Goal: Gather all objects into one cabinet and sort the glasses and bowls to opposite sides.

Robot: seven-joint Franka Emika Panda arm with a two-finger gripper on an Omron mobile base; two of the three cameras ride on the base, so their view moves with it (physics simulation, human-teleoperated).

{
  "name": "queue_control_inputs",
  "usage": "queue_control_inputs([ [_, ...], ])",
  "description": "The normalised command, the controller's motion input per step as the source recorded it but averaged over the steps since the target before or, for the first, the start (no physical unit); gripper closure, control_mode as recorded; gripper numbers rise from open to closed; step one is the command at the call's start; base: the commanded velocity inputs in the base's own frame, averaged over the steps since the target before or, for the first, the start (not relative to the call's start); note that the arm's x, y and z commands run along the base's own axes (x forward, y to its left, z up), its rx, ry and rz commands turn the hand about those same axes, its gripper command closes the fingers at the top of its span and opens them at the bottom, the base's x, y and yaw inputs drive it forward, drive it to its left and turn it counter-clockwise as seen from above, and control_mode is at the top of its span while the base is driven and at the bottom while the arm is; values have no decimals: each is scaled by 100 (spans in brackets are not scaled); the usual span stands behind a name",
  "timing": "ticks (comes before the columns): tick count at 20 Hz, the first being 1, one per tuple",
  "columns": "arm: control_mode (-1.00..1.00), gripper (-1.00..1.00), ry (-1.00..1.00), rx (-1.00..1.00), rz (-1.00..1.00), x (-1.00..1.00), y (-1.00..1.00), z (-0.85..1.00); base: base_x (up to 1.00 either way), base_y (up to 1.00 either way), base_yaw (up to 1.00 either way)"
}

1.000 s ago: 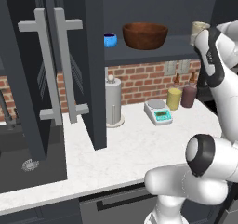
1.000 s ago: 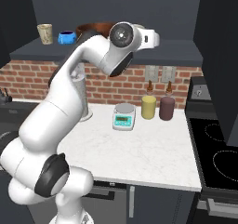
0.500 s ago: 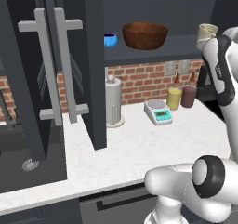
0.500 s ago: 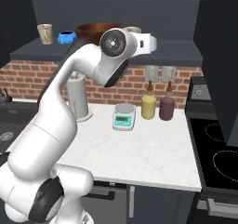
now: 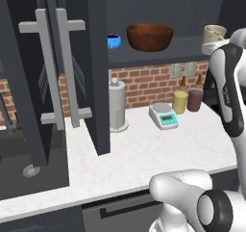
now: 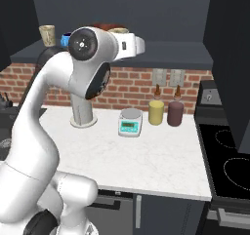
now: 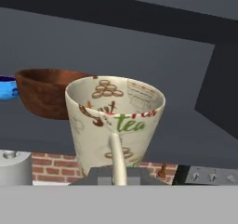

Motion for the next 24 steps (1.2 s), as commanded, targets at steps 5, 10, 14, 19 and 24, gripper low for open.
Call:
queue_control_inputs([
  [5,-100,100,13,-2,0,-52,79,13,0,0,0],
  [10,-100,100,10,0,5,-26,80,2,0,0,0],
  [14,-100,100,8,0,13,-4,78,0,0,0,0],
  [19,-100,100,7,0,19,0,73,0,0,0,0],
  [24,-100,100,1,0,18,0,70,0,0,0,0],
])
